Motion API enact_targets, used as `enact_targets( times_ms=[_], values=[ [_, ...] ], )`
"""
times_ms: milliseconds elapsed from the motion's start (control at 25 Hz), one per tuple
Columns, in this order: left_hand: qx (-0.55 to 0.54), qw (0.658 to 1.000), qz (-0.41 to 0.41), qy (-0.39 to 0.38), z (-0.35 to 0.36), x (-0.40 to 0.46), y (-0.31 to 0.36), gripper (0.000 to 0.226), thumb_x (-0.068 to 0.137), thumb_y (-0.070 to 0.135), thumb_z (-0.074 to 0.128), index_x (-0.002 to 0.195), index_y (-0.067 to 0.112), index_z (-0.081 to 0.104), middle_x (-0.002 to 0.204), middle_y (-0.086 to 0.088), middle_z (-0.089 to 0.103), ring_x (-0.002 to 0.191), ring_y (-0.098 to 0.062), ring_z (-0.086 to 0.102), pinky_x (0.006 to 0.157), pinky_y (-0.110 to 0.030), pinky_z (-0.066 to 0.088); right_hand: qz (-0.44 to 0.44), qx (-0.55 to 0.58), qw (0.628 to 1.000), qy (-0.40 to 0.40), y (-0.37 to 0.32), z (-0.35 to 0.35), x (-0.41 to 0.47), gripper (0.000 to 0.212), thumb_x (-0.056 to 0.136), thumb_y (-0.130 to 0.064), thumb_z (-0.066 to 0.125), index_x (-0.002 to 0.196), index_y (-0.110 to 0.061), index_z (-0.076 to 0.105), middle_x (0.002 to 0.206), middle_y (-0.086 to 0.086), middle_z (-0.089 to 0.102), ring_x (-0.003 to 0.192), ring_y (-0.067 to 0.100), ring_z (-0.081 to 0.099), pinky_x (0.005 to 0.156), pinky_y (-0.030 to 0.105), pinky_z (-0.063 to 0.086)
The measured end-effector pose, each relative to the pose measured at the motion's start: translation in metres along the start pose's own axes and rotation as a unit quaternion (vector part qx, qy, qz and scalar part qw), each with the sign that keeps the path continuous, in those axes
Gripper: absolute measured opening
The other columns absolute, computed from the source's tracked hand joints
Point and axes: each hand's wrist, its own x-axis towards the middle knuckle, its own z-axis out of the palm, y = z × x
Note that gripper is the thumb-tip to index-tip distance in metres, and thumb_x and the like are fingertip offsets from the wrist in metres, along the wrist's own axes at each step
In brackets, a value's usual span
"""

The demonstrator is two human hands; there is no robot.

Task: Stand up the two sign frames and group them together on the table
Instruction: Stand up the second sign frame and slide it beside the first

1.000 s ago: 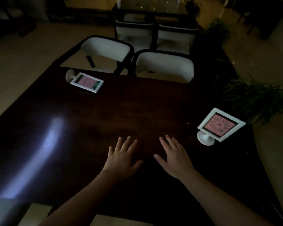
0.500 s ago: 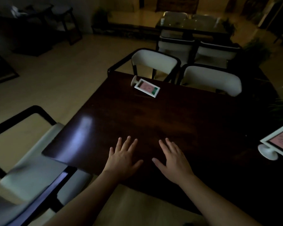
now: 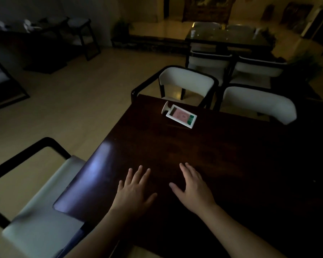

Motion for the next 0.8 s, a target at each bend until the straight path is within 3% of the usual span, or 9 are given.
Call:
enact_targets(
  times_ms=[360,600,800],
  values=[
    [0.036,0.999,0.007,-0.002,-0.016,0.092,-0.04,0.089,0.085,0.074,0.04,0.15,0.044,-0.012,0.16,0.006,-0.012,0.144,-0.024,-0.013,0.114,-0.061,0.016,0.058,0.081,0.995,0.03,-0.005,-0.002,0.122,0.083,0.088,-0.061,0.058,0.155,-0.031,0.018,0.163,0.002,0.022,0.144,0.023,0.03,0.103,0.037,0.041],
    [0.03,0.997,0.063,0.015,-0.031,0.177,-0.044,0.088,0.086,0.07,0.047,0.154,0.038,0.002,0.165,0.0,0.001,0.148,-0.028,-0.005,0.112,-0.062,0.025,0.162,0.118,0.977,0.074,0.001,-0.003,0.178,0.081,0.087,-0.057,0.063,0.153,-0.031,0.024,0.159,-0.001,0.028,0.141,0.022,0.036,0.1,0.04,0.045],
    [0.06,0.99,0.124,0.012,-0.048,0.255,-0.055,0.086,0.087,0.064,0.05,0.155,0.032,0.008,0.165,-0.002,0.004,0.149,-0.03,-0.002,0.111,-0.064,0.026,0.258,0.178,0.941,0.124,0.013,-0.004,0.223,0.08,0.087,-0.051,0.067,0.152,-0.029,0.027,0.158,0.001,0.03,0.139,0.025,0.039,0.098,0.04,0.044]
  ],
)
